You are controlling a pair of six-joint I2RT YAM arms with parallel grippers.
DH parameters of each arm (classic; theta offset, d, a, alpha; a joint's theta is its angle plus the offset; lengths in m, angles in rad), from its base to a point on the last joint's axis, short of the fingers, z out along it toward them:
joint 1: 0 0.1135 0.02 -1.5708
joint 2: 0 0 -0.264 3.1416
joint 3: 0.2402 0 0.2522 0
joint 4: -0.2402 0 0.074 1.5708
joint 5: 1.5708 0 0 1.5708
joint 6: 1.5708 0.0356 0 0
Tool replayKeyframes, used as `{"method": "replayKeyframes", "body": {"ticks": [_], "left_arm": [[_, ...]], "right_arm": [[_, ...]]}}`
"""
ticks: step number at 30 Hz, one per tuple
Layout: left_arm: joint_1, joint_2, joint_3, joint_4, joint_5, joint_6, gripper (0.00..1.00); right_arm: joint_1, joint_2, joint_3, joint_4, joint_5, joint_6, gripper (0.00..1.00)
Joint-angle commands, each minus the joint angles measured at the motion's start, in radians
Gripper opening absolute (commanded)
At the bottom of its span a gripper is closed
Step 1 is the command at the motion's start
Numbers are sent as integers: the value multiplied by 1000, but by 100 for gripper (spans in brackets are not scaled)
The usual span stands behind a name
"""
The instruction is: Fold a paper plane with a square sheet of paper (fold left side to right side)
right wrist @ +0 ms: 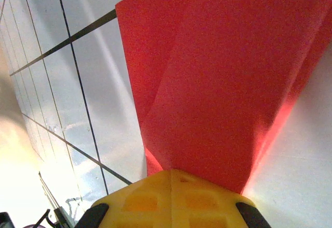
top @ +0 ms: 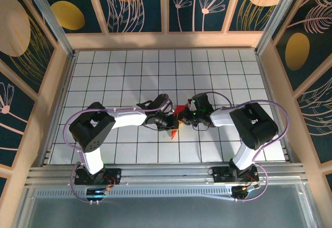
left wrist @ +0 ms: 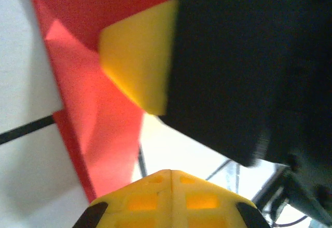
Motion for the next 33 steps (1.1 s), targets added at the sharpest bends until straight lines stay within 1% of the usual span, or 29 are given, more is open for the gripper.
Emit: {"method": "replayKeyframes", "body": {"ticks": [1, 8, 33], "left_arm": [[6, -38, -40, -1, 61, -66, 2], [6, -31, -75, -3, 66, -68, 0], [3, -9, -131, 34, 119, -63, 0]], "right_arm": [[5, 19, -37, -126, 54, -16, 0], [5, 31, -37, -133, 55, -21, 0], [28, 55, -17, -156, 68, -30, 0]]}}
